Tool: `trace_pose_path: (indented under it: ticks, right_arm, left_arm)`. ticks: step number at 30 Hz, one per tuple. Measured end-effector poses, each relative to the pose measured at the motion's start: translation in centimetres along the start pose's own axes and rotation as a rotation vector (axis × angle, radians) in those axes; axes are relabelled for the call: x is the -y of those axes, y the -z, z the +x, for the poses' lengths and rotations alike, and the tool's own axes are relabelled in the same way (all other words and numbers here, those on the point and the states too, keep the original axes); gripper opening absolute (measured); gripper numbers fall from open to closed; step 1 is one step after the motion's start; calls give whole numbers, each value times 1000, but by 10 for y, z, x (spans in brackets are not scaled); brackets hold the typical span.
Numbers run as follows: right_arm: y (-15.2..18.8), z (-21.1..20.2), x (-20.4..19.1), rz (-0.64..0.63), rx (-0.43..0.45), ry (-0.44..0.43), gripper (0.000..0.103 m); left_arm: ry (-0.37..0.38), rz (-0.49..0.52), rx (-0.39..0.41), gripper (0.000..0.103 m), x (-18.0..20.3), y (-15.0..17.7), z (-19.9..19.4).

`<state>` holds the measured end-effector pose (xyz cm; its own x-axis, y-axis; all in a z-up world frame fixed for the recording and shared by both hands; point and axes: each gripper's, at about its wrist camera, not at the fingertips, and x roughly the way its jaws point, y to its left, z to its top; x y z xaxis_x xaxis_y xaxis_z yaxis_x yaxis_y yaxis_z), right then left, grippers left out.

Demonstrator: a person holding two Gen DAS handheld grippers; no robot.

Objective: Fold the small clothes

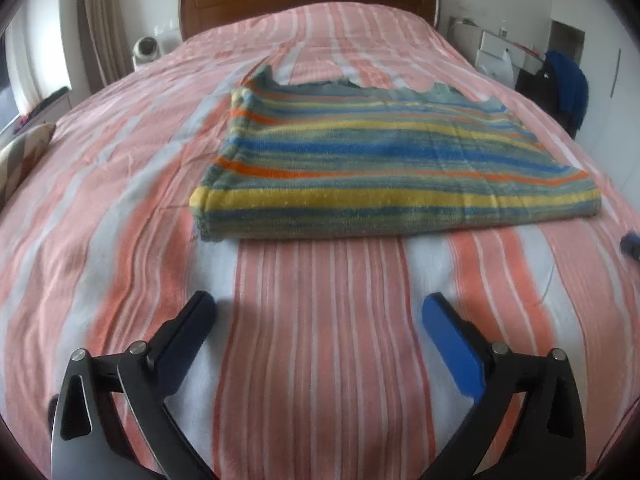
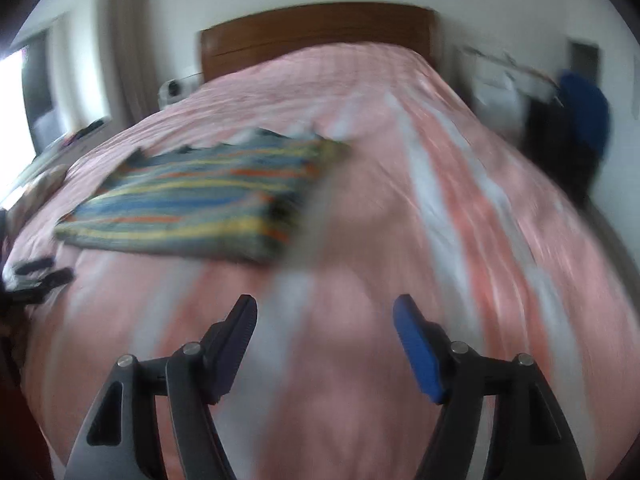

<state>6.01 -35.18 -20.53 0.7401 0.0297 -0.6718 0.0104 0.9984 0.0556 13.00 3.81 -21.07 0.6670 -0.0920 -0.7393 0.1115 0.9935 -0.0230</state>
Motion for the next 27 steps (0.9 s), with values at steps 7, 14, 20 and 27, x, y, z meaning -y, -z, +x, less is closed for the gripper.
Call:
trace_pose_path:
  ticks: [7,14,20,27]
  right_arm:
    - [12,15,22,87,-6,-63,81]
    - [16,16,16,83,5,-70,82]
    - [16,16,14,75,4,-60,82]
    - [16,16,14,74,3,-58,82]
  left_arm:
    - [-1,4,53,103,1,7,-1]
    - [0,3,63,103,1,10,-2]
    - [1,2,67,103,1,9,-3]
    - [1,2,68,103,0,10,-3]
